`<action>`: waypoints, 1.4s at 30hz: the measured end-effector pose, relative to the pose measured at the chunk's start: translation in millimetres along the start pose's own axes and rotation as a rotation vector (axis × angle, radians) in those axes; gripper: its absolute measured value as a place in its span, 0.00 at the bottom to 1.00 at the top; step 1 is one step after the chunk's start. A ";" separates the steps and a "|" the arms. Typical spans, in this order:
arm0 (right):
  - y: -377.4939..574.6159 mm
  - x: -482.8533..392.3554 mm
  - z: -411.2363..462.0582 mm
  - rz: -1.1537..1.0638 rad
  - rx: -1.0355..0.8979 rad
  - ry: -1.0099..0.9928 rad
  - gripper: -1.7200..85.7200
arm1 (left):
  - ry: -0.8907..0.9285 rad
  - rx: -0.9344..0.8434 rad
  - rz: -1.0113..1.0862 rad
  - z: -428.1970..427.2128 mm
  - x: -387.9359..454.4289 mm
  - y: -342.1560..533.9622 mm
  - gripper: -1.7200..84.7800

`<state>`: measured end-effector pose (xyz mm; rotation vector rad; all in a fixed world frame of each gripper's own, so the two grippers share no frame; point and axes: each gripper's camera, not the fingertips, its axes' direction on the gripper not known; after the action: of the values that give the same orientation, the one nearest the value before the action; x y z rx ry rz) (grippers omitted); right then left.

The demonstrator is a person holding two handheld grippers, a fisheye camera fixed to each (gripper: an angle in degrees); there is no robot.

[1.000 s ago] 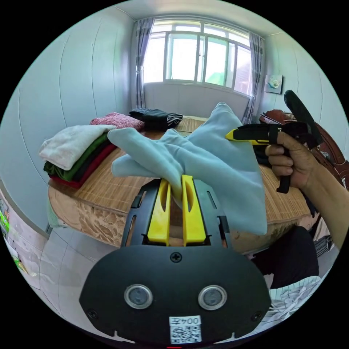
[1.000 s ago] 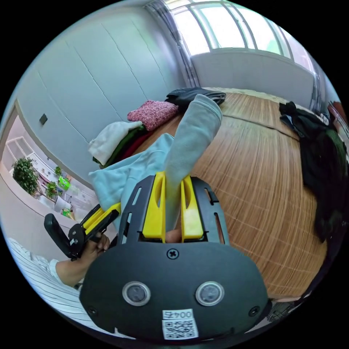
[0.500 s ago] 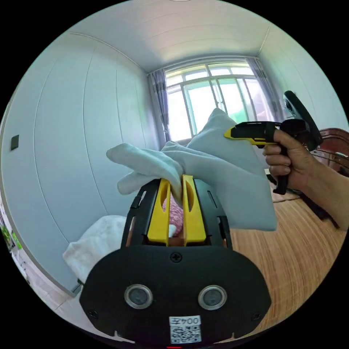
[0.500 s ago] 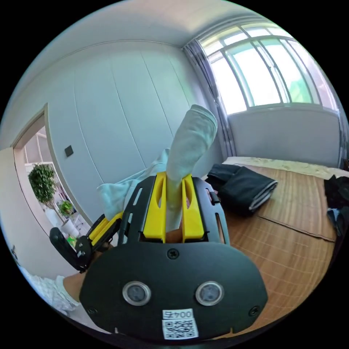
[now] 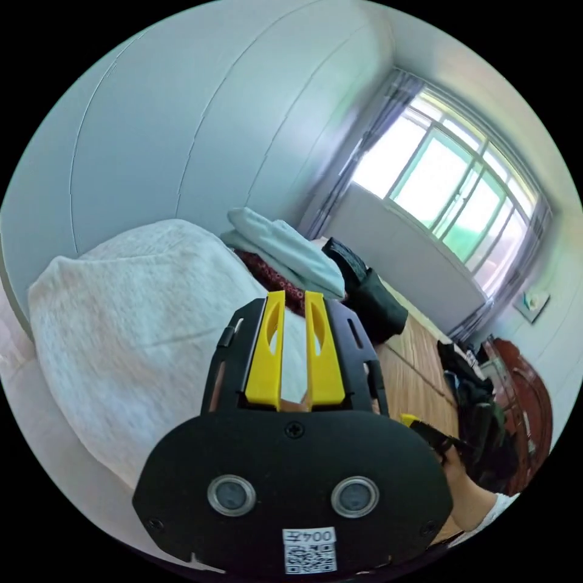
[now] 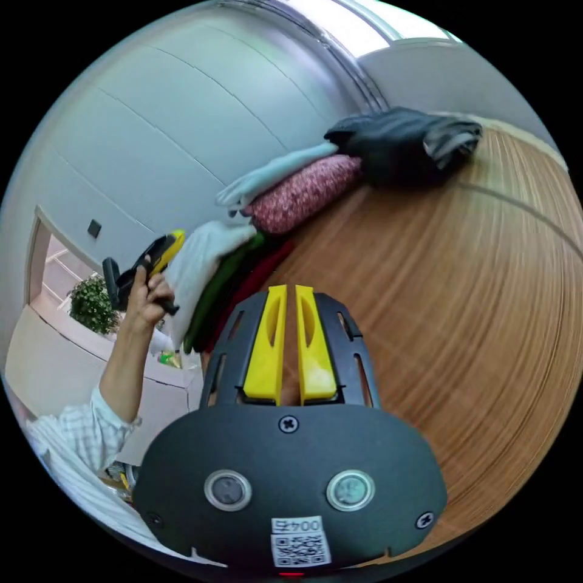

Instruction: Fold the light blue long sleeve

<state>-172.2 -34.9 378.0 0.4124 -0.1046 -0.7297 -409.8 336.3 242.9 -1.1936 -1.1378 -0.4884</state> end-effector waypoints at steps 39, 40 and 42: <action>171.5 140.7 -164.0 0.438 0.141 -0.265 0.01 | 0.182 -0.155 0.124 -59.7 -99.9 -13.4 0.02; 181.4 132.1 -181.6 0.436 0.186 -0.321 0.01 | 0.234 -0.195 0.098 -97.7 -126.1 27.7 0.02; 200.8 112.8 -211.8 0.418 0.222 -0.357 0.01 | 0.311 -0.221 0.011 -155.4 -173.8 86.3 0.02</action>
<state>86.9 94.0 259.2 0.4496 -0.5943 -0.3719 -343.9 183.8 57.9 -1.2604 -0.8248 -0.7782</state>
